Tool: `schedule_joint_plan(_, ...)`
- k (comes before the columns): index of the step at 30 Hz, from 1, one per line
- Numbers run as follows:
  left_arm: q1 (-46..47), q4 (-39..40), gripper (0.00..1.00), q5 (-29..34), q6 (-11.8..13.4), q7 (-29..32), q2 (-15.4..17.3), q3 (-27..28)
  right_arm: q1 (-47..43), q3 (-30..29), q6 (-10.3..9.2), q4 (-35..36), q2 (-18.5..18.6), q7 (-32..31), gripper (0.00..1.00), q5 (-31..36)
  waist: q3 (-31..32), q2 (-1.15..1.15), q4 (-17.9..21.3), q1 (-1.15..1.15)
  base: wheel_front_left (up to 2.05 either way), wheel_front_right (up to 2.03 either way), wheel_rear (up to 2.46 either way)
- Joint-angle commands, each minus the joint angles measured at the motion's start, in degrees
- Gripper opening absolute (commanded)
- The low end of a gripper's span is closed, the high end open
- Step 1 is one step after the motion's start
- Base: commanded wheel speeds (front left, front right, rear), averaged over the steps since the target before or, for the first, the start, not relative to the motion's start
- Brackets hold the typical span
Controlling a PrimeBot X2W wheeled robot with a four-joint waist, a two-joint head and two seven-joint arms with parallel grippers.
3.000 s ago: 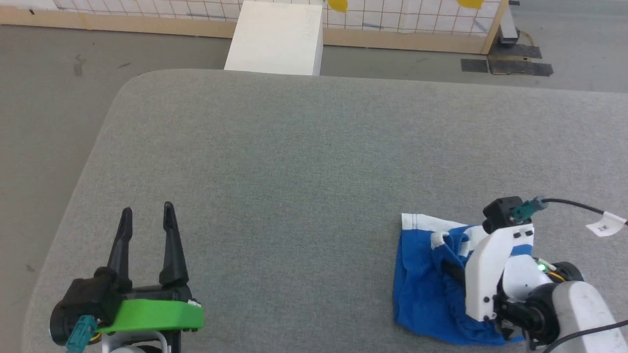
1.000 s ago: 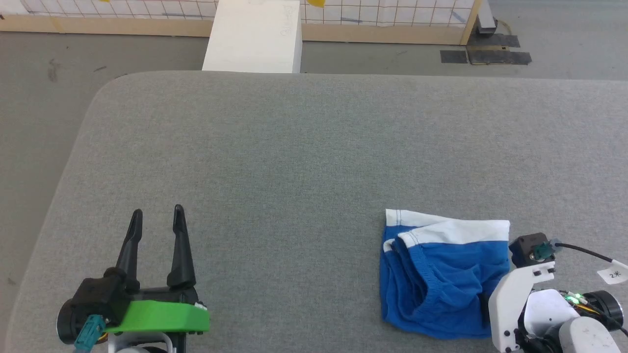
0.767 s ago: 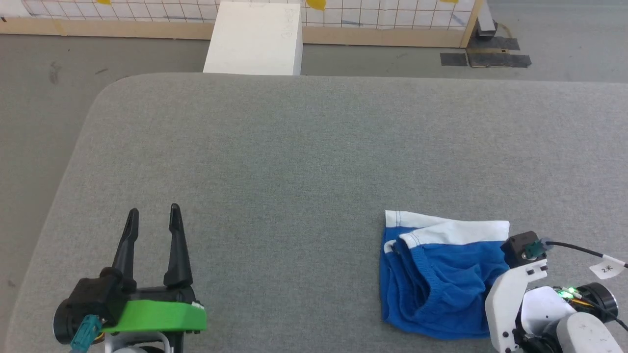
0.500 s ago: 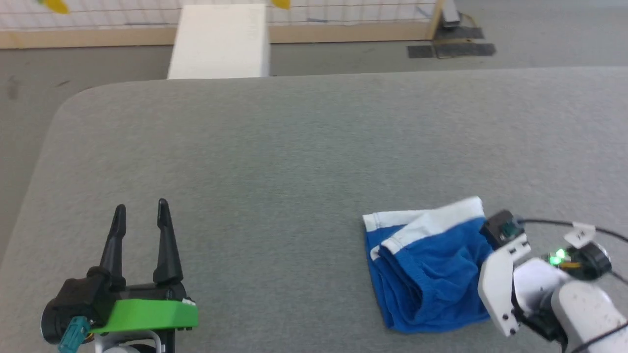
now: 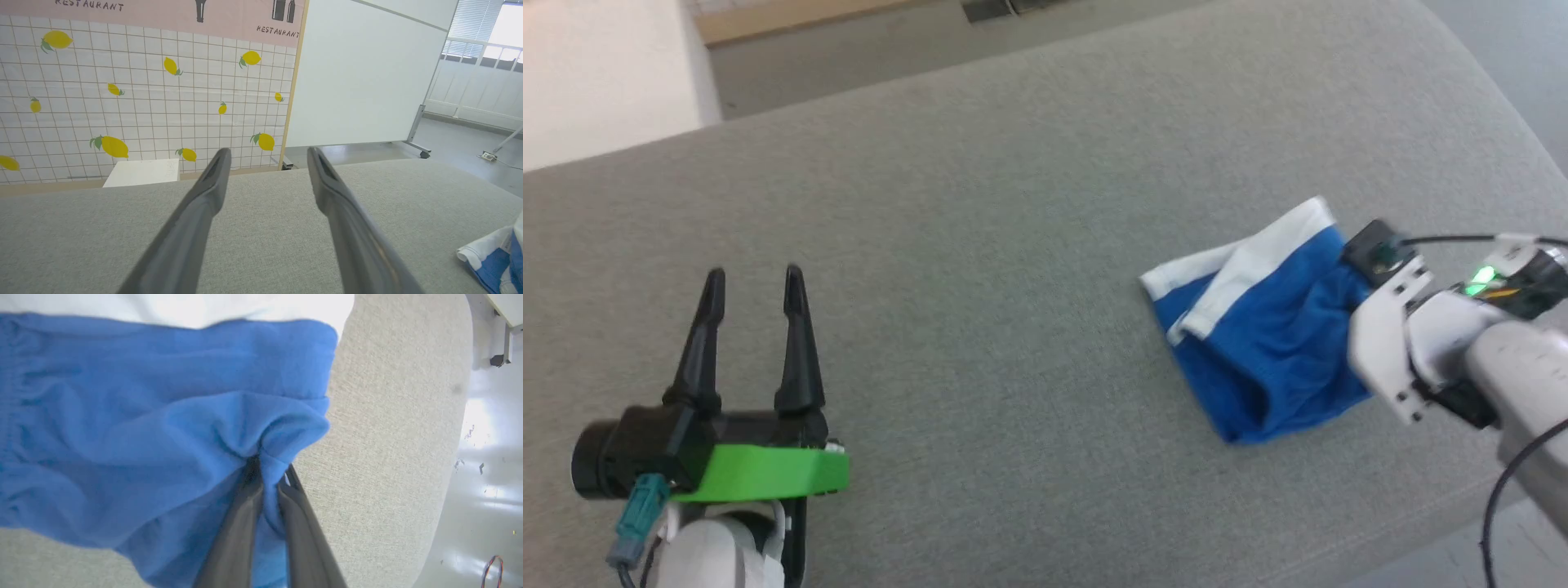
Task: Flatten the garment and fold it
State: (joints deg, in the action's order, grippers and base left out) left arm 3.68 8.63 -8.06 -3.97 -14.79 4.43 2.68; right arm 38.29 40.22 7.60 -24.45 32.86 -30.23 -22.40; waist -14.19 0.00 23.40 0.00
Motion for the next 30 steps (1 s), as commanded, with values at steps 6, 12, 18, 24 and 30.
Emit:
schedule_joint_plan(6, 3.7, 2.6, 1.0, 2.0, 0.0, -0.1, 2.0, -0.3, 6.3, -2.5, -0.11, -7.4, 4.4, 6.9, 0.0, -0.2, -14.1, 0.0, 2.2, 0.0, 0.0, 0.0, 0.0)
schedule_joint_plan(12, 4.3, 5.3, 1.0, 2.6, 0.6, 0.4, 3.3, 0.4, 9.9, -10.0, -0.11, -15.7, 7.8, 12.4, 0.0, 0.3, -18.8, 0.0, -1.3, 0.0, 0.0, 0.0, 0.0)
schedule_joint_plan(18, 4.3, 7.2, 1.0, 2.6, 0.8, 1.1, 4.0, 0.7, 12.4, -18.2, -0.11, -23.2, 9.3, 15.4, 0.0, 2.3, -21.6, 0.0, -4.0, 0.0, 0.0, 0.0, 0.0)
schedule_joint_plan(24, 4.0, 8.5, 1.0, 2.7, 1.3, 1.3, 4.3, 0.6, 13.9, -25.3, -0.11, -29.4, 11.2, 16.9, 0.0, 4.8, -22.6, 0.0, -6.0, 0.0, 0.0, 0.0, 0.0)
schedule_joint_plan(30, 2.4, 9.4, 1.0, 2.5, 1.6, 1.6, 4.7, 0.9, 14.9, -31.4, -0.11, -35.0, 12.5, 18.0, 0.31, 8.4, -21.9, 0.0, -7.1, 0.0, 0.0, 0.0, 0.0)
